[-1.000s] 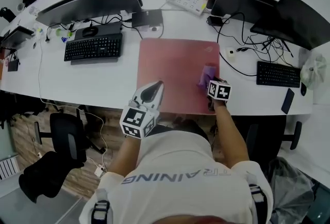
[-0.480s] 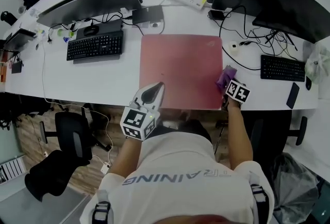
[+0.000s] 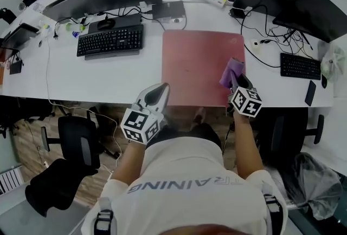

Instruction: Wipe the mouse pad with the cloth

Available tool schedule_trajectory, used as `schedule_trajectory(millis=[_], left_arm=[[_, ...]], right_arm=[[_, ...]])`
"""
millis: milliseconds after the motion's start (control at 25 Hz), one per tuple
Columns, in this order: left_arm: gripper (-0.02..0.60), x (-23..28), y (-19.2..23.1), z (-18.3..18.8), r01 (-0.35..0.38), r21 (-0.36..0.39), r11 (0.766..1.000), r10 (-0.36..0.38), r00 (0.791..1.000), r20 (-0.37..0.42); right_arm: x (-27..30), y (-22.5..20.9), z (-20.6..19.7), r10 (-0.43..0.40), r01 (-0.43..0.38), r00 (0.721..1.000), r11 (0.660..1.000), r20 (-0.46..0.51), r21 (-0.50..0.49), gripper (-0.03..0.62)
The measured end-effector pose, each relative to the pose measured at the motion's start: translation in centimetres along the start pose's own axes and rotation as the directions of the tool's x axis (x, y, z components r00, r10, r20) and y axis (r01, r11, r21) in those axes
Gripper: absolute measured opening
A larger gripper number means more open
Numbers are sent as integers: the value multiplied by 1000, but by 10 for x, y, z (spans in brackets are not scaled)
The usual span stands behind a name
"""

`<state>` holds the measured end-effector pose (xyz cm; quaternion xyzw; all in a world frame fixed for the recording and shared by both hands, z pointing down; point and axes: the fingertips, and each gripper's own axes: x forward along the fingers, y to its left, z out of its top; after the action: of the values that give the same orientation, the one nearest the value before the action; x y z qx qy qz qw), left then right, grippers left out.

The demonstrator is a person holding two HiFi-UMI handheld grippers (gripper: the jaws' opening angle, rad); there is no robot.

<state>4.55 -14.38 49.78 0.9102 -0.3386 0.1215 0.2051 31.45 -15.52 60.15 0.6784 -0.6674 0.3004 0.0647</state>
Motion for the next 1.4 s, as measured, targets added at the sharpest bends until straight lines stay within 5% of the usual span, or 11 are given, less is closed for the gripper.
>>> schedule_trajectory(millis=[440,760,1000,1400], left_arm=[[32,-116,79,-23,-72,-21,997,72,997,26],[32,-175,117,-48,-167,-74,983,170,985,41],[32,-196,129,-65,-210,-113,971,213,977,19],[32,-166,103,-57,-205,-125,971,207,978,4]], right_arm=[[5,223,-66,253,-262,964,955,-83,-137,107],[35,319,-143,376,-423,890,892,-260,-158,107],[75,335,-208,334,-423,849,894,-409,-148,107],[93,288,-233,306,-404,822,908,-481,-114,109]])
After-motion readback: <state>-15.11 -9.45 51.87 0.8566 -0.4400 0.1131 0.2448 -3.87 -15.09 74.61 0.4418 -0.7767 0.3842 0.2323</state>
